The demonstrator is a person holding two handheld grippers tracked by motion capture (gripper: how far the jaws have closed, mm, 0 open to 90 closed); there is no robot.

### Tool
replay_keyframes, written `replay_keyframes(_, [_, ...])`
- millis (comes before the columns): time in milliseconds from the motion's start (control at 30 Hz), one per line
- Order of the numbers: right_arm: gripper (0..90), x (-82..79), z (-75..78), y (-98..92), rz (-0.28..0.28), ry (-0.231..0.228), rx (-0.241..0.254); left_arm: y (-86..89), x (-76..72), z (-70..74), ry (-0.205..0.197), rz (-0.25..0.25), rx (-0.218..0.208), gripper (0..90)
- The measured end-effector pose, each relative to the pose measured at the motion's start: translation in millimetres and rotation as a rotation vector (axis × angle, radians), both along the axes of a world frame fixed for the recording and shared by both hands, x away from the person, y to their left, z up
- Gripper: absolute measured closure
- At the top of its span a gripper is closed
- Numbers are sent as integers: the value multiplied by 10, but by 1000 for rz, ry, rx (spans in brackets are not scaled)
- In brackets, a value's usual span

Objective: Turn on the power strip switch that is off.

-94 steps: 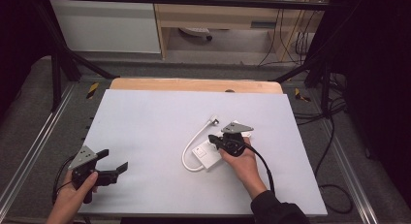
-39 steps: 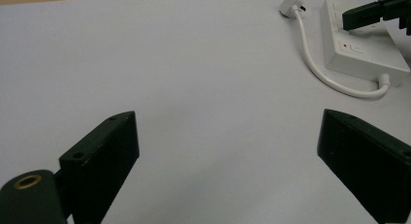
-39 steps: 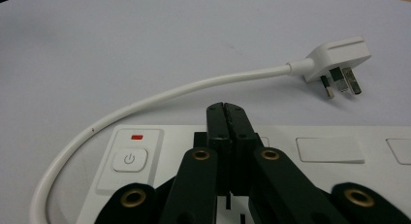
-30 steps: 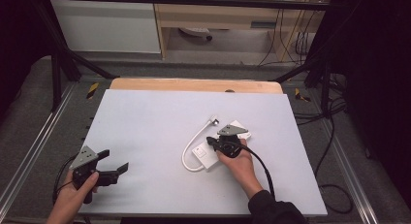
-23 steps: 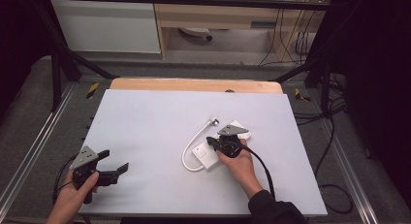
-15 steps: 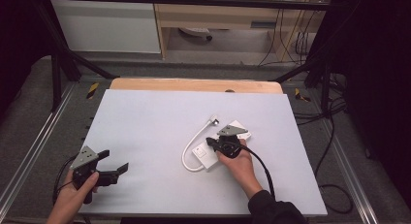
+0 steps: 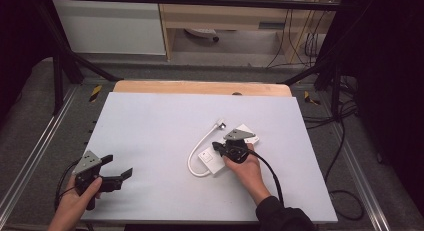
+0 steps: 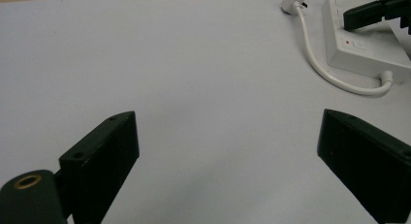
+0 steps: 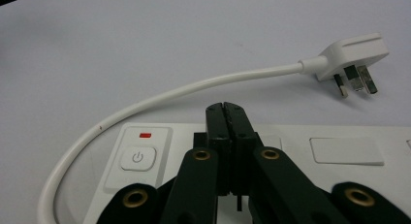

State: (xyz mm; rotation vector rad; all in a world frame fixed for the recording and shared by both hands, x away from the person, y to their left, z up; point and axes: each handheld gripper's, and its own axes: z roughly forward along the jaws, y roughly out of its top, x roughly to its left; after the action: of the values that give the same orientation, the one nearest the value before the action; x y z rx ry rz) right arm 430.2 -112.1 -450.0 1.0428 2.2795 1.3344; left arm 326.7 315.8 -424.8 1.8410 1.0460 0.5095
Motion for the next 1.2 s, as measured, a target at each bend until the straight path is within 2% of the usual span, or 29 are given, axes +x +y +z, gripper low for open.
replay_keyframes(933, [900, 30, 11, -23, -9, -9, -12, 1, 3, 4, -5, 6, 2, 79])
replay_keyframes(1200, [900, 24, 54, -39, -10, -27, 13, 4, 1, 4, -7, 9, -1, 79])
